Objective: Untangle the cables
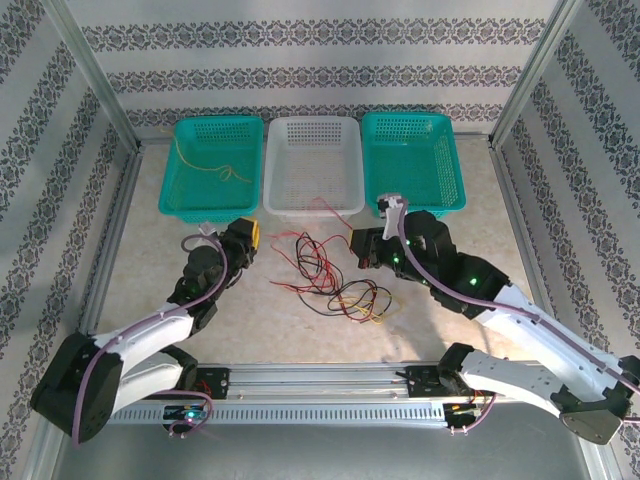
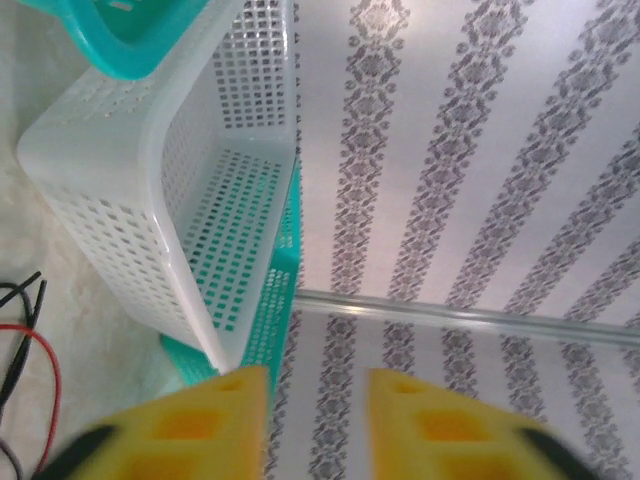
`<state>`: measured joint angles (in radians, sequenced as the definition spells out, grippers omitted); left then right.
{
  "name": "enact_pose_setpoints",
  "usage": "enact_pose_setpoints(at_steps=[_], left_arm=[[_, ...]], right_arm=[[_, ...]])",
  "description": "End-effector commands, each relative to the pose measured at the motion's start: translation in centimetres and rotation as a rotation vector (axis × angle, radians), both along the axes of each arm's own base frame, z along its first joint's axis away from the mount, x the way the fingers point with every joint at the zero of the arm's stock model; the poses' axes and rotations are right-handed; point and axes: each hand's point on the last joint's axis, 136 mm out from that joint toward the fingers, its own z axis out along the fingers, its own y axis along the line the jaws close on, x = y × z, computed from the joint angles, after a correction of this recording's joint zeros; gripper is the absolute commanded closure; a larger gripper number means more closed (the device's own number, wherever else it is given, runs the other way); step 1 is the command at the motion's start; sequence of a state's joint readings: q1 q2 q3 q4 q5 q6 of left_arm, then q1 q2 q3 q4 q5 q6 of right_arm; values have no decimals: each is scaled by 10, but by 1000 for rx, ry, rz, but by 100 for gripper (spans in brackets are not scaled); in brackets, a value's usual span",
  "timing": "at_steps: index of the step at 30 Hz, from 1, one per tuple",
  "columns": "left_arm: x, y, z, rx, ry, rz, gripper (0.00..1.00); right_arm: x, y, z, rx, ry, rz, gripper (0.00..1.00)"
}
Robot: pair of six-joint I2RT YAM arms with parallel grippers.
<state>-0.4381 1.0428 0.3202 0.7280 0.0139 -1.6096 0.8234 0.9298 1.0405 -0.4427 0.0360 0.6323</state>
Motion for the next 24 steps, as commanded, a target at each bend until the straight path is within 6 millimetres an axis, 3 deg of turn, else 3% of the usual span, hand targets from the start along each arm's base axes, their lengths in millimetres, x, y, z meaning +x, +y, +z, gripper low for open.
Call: enact_pose_setpoints(at_steps=[1, 3, 5, 7, 11, 17, 20, 24], left_arm=[[-12, -6, -1, 256, 48, -101, 35], [-26, 7, -11, 404, 115, -103, 22], [-35, 17, -11, 519, 116, -113, 20], [-41, 15, 2, 608, 50, -158, 22], [-50, -12, 52, 680, -179, -310, 23], [-67, -57, 137, 692, -556, -499, 23], [-74, -83, 146, 720, -652, -598, 21], [-75, -114, 130, 812, -703, -678, 19]], right_arm=[[-1, -4, 43, -18, -111, 5, 100], [-2, -2, 58, -35, -143, 25, 100], [-1, -1, 72, -50, -173, 39, 100], [-1, 1, 85, -58, -204, 51, 100], [3, 7, 101, -69, -244, 67, 100], [8, 20, 100, -57, -233, 90, 100], [6, 23, 109, -6, -238, 93, 100], [2, 26, 119, 62, -239, 100, 100]])
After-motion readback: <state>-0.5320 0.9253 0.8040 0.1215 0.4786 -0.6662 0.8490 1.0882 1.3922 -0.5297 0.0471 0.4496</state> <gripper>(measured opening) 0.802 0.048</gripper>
